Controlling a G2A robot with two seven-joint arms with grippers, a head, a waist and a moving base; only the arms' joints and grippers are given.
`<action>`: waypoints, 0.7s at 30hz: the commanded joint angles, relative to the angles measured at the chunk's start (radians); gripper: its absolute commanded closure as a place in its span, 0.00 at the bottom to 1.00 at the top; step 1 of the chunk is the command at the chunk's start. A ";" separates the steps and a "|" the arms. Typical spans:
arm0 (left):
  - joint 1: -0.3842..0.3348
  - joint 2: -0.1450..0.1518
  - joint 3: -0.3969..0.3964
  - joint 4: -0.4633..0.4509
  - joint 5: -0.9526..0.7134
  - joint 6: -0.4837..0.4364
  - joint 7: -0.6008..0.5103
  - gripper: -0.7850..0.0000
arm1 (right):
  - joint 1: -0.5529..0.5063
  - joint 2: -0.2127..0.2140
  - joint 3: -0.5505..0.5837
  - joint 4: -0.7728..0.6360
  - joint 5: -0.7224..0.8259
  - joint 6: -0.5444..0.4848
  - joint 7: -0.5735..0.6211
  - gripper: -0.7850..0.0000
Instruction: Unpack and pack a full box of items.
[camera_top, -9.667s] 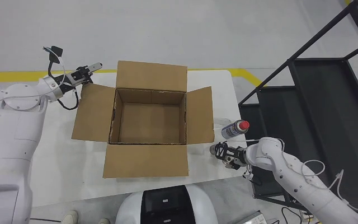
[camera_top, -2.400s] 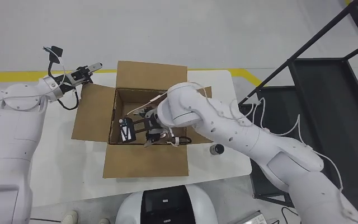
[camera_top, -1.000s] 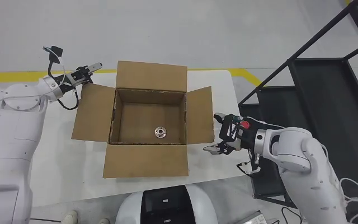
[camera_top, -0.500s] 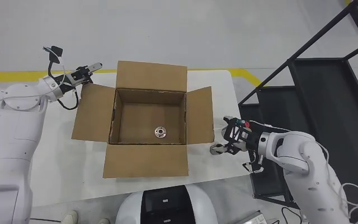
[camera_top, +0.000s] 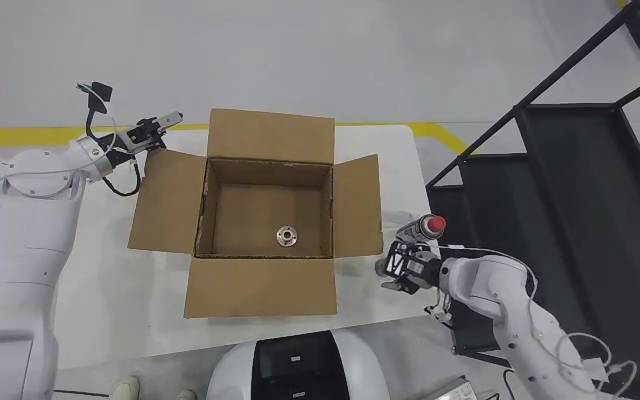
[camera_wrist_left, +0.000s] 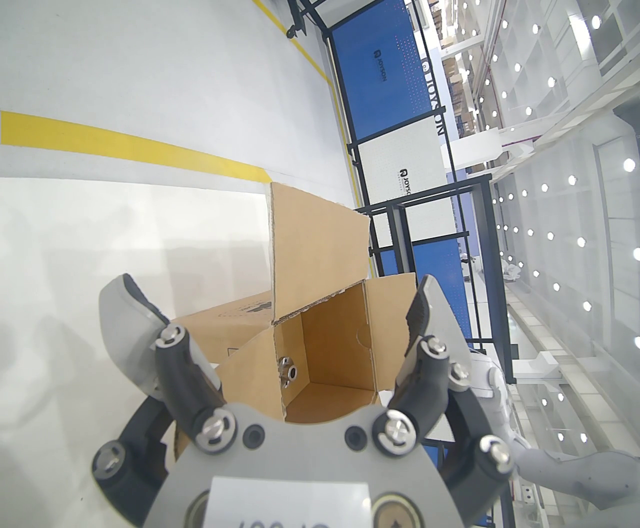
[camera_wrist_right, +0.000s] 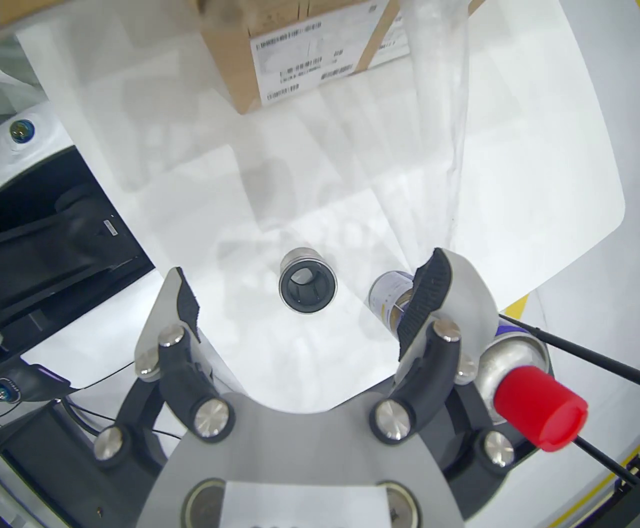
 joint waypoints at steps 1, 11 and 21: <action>0.000 0.000 0.000 0.000 -0.001 0.000 0.000 0.00 | 0.012 0.000 -0.019 0.027 -0.032 0.014 -0.006 0.00; 0.000 0.000 0.000 0.000 -0.001 0.000 0.000 0.00 | 0.076 -0.007 -0.104 0.146 -0.076 0.057 0.008 0.00; 0.000 0.000 0.000 0.000 -0.001 0.000 0.000 0.00 | 0.133 -0.013 -0.155 0.252 -0.059 0.082 0.020 0.15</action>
